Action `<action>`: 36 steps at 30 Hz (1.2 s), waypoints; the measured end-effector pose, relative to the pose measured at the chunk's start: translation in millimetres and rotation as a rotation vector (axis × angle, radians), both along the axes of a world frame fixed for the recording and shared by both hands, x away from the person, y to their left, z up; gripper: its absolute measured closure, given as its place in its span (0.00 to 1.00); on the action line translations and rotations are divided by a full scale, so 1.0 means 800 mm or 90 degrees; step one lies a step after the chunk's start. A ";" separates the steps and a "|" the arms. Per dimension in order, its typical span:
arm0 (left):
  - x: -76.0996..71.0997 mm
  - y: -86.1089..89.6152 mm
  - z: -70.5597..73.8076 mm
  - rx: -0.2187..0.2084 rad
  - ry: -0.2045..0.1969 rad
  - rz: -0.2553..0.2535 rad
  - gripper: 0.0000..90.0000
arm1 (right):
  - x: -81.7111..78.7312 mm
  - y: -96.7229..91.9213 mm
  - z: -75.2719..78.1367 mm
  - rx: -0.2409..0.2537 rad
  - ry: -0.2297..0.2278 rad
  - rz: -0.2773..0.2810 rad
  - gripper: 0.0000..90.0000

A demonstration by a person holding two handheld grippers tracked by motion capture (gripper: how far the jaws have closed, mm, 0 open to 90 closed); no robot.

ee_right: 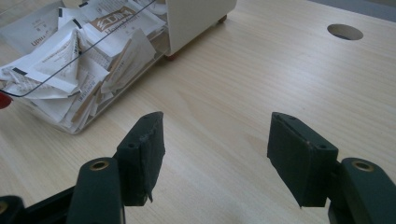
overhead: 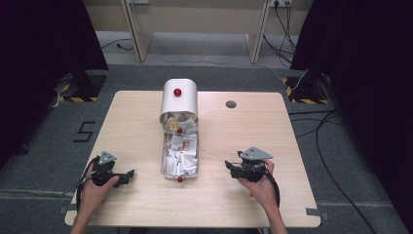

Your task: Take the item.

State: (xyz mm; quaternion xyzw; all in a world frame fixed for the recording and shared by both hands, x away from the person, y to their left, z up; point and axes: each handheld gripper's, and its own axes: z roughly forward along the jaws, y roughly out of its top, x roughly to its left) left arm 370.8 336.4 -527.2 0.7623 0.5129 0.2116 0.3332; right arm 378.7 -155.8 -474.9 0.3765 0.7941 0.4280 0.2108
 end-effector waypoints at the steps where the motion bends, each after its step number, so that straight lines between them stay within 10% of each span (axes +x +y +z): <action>1: 0.000 0.000 0.000 0.000 0.000 0.000 0.00 | 0.001 0.003 0.001 0.001 -0.001 0.003 0.41; 36: 0.000 0.000 0.000 0.000 0.000 0.000 0.00 | 0.015 0.055 0.028 0.037 -0.021 0.067 0.46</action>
